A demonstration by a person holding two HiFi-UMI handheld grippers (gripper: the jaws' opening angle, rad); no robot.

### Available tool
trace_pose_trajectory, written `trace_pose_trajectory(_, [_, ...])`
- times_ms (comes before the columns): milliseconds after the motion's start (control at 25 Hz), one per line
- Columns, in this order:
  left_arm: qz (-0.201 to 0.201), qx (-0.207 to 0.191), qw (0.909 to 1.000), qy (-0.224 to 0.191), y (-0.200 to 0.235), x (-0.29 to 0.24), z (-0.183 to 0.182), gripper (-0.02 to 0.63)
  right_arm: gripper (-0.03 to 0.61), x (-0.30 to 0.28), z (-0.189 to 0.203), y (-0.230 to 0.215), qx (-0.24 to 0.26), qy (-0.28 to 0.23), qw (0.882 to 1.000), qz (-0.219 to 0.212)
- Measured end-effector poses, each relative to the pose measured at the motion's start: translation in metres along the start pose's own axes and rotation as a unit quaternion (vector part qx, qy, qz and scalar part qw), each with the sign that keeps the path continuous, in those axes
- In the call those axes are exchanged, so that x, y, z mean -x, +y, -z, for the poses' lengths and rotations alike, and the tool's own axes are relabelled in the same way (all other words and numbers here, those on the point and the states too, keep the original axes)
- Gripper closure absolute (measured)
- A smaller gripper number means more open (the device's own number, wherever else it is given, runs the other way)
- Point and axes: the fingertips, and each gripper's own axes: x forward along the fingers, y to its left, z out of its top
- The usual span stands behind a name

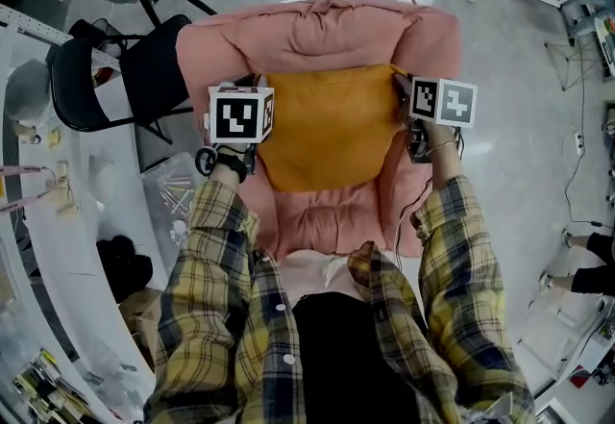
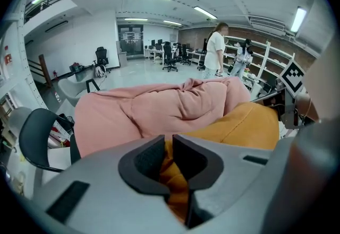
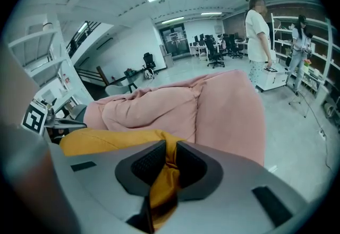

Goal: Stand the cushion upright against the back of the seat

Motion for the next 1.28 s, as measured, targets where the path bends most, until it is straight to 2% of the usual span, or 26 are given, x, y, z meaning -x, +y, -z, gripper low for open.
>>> trace_pose_trajectory(160, [0.0,-0.002,1.0,0.004,0.005,-0.006,-0.006,0.572,0.526,-0.007,-0.005,-0.002,-0.011,0.005,1.0,-0.007])
trace_pose_trajectory(360, [-0.014,-0.033,0.9994,-0.004,0.013,0.005,-0.025,0.561,0.503,0.005,-0.014,-0.008,-0.006,0.009,1.0,-0.001])
trace_pose_trajectory(480, [-0.015,-0.044,0.9989,-0.005,0.014,0.013,-0.032,0.528,0.484,0.013,-0.016,-0.014,-0.004,0.008,1.0,0.011])
trace_pose_trajectory(680, [-0.019,-0.036,0.999,-0.019,0.017,0.021,-0.035,0.508,0.465,0.027,-0.025,-0.018,0.001,-0.02,0.999,0.028])
trace_pose_trajectory(840, [-0.022,-0.03,0.9982,-0.047,0.019,0.036,-0.05,0.508,0.46,0.042,-0.035,-0.021,0.017,-0.044,0.998,0.045])
trace_pose_trajectory(1080, [-0.007,-0.022,0.9961,-0.085,0.003,0.062,-0.065,0.508,0.462,0.067,-0.042,-0.014,0.022,-0.086,0.996,0.027])
trace_pose_trajectory(1280, [0.009,-0.022,0.9937,-0.11,-0.016,0.083,-0.069,0.508,0.462,0.094,-0.05,0.014,0.039,-0.133,0.99,-0.012])
